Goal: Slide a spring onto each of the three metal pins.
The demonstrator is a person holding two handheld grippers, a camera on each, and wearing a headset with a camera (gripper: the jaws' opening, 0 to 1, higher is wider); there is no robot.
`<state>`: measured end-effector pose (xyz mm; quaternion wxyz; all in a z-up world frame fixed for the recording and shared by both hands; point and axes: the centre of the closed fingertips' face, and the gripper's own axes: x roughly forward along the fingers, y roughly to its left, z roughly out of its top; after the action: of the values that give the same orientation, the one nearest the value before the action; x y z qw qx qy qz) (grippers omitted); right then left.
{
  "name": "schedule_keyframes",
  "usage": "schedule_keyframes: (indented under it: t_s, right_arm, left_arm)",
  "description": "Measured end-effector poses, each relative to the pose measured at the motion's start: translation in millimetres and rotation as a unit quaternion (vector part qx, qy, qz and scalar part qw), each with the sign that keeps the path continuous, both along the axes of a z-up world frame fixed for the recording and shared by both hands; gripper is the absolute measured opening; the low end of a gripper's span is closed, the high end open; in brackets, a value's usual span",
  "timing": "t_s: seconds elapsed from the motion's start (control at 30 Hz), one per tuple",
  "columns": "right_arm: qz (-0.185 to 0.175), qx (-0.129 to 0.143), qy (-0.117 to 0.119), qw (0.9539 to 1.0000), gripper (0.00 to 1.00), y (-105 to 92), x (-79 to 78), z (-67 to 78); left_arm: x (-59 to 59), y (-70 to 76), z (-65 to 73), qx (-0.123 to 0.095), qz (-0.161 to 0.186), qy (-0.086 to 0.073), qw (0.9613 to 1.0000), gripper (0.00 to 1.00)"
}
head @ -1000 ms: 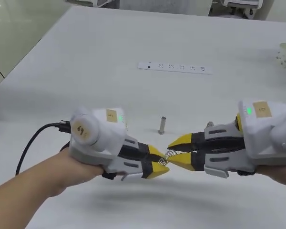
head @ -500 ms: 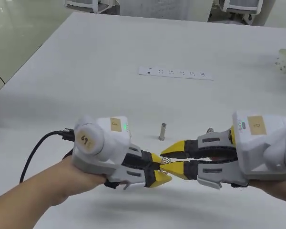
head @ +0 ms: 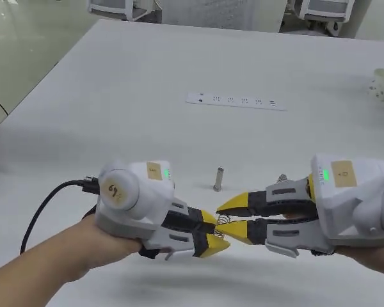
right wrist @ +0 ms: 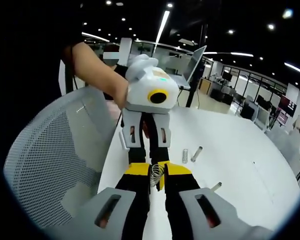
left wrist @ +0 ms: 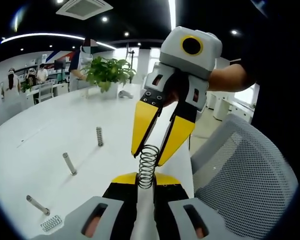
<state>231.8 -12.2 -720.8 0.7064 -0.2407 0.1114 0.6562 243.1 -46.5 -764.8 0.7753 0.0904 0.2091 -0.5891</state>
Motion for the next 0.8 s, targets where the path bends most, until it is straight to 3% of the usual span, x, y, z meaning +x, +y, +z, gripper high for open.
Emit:
schedule_keyframes:
  t_s: [0.4, 0.8]
  right_arm:
    - [0.002, -0.008, -0.013, 0.9999, 0.07, 1.7, 1.2, 3.8]
    - [-0.002, -0.013, -0.017, 0.9998, 0.07, 0.6, 5.3, 2.6]
  left_arm:
    - [-1.4, 1.7, -1.7, 0.004, 0.005, 0.002, 1.0000, 0.11]
    - [10.3, 14.8, 0.2, 0.004, 0.040, -0.003, 0.9992, 0.23]
